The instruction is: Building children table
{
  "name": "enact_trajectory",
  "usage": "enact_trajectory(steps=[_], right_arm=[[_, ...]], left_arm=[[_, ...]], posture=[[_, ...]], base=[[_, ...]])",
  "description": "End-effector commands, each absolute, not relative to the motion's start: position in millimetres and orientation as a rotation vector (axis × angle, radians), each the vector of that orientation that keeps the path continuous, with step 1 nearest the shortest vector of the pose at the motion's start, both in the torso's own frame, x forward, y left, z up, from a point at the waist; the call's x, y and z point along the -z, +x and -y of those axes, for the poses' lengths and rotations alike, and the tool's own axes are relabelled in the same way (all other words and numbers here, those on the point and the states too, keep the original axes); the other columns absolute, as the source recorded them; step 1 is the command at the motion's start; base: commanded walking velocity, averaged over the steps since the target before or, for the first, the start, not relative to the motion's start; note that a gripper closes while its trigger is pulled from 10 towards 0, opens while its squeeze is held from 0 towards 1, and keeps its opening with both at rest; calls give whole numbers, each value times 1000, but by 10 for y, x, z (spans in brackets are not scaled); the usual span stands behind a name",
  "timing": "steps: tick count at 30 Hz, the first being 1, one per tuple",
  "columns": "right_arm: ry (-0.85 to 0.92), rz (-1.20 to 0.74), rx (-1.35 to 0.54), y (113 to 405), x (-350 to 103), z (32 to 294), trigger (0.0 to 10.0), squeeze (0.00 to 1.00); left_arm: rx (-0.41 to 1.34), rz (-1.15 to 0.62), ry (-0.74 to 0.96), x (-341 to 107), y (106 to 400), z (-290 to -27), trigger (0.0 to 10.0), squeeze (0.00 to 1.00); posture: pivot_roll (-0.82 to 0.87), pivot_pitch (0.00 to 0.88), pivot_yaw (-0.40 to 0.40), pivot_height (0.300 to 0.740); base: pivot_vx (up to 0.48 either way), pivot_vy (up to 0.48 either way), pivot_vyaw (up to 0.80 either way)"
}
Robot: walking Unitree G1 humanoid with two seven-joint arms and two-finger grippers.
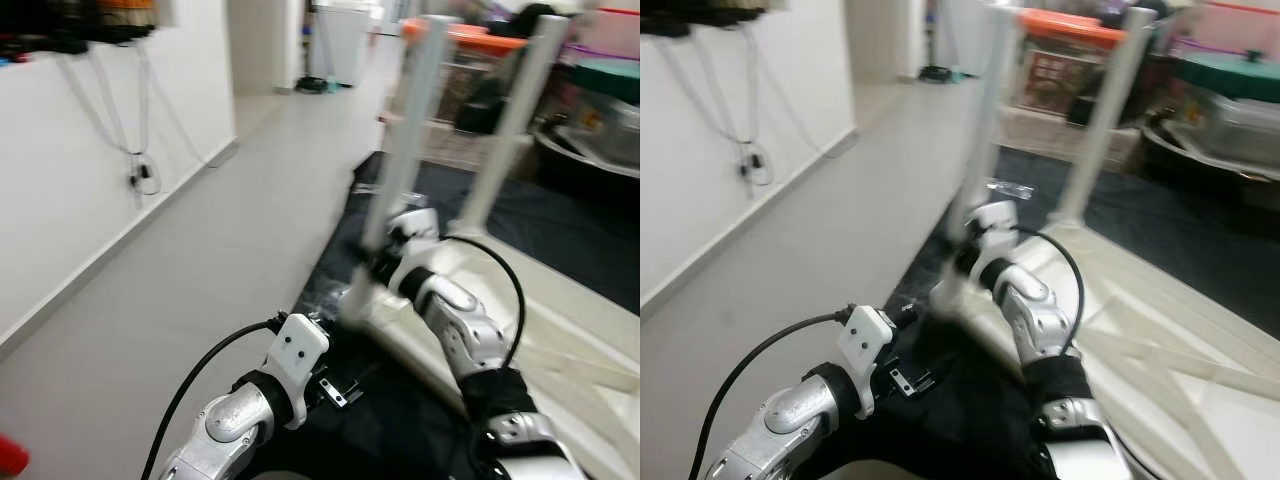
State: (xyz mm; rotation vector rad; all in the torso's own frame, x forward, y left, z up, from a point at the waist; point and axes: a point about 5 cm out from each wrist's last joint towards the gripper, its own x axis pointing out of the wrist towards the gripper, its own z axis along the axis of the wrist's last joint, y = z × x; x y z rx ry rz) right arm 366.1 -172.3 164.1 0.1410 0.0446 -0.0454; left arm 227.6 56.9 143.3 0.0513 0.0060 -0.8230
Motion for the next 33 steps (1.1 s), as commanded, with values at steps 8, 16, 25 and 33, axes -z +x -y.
enact_trajectory(steps=[8,16,25,33], right_arm=[[215,-64,513,3334,-1446,1923,0,0],[261,58,244,3490,-1592,1471,10000,682],[150,29,-453,3409,-1652,1345,10000,0],[65,-15,-843,3282,-1710,1332,10000,0]], left_arm=[[835,-8,65,-1444,2270,-557,10000,0],[836,-8,66,-1445,2273,-557,10000,0],[838,-7,68,-1448,2278,-555,10000,0],[840,-6,70,-1446,2282,-549,10000,0]], posture=[[193,0,-102,740],[194,0,-101,740],[188,0,-98,740],[198,0,-103,740]], base=[[0,0,0],[0,0,0],[0,0,0],[0,0,0]])
